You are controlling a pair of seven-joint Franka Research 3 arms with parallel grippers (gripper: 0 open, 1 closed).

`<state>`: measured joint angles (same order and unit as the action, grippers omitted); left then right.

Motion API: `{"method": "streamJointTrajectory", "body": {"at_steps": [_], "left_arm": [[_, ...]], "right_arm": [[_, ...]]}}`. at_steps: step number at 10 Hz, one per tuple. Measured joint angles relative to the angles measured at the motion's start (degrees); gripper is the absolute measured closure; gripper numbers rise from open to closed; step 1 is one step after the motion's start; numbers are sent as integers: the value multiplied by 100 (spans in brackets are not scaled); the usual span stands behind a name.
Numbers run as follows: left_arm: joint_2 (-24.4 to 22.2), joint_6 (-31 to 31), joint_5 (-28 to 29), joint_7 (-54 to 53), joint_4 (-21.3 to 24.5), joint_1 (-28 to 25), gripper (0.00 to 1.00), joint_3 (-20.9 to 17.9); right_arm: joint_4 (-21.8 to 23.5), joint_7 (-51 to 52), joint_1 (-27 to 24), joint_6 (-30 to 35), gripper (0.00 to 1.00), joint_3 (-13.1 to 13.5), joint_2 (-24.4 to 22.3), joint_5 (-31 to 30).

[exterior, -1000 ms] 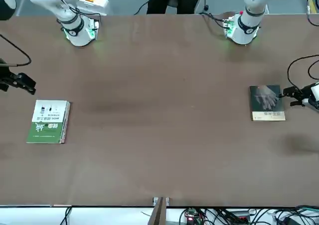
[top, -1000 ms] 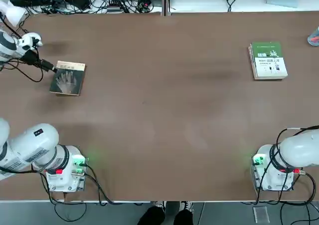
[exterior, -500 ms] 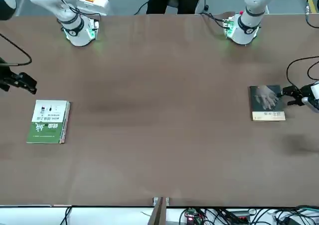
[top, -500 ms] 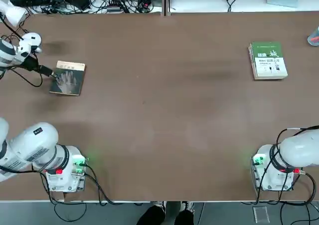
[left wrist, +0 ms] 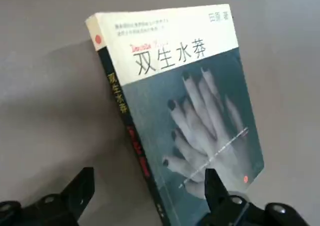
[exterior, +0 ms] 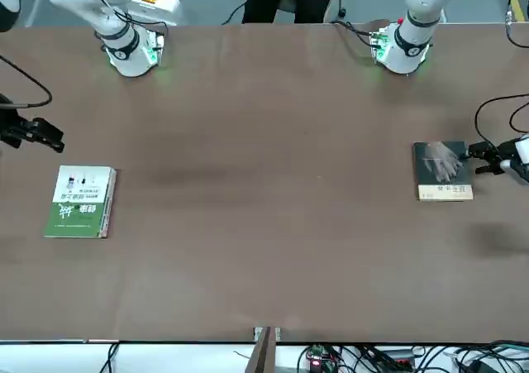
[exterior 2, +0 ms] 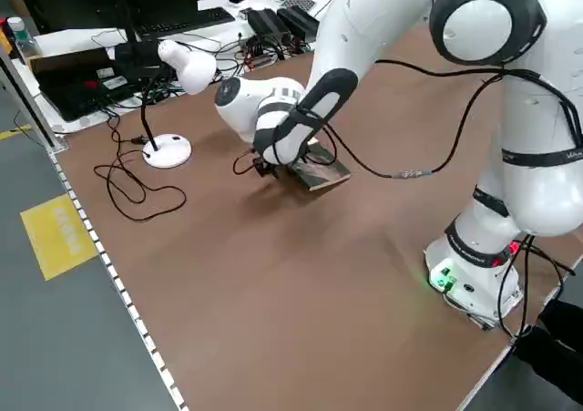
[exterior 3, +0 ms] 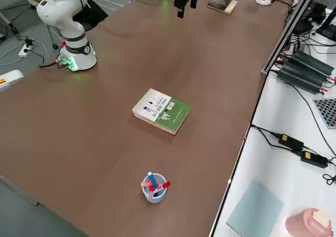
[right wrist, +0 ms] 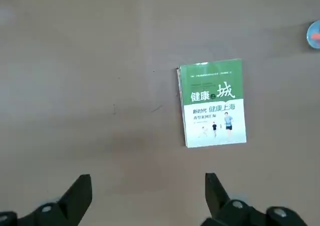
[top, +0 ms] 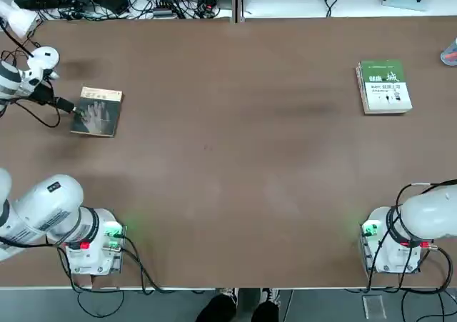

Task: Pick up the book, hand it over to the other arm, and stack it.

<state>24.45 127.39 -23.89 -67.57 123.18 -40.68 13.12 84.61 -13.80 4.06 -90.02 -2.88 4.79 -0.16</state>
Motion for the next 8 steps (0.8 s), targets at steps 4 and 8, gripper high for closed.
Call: {"method": "streamJointTrajectory", "body": {"at_steps": [4,8], "left_arm": [[105,-253,-135,-7,-159,-19,8,6],[119,-354,-244,-7,-253,-19,8,15]], "right_arm": [[0,2,-3,78,0,0,0,66],[0,5,-4,110,0,0,0,85]]}}
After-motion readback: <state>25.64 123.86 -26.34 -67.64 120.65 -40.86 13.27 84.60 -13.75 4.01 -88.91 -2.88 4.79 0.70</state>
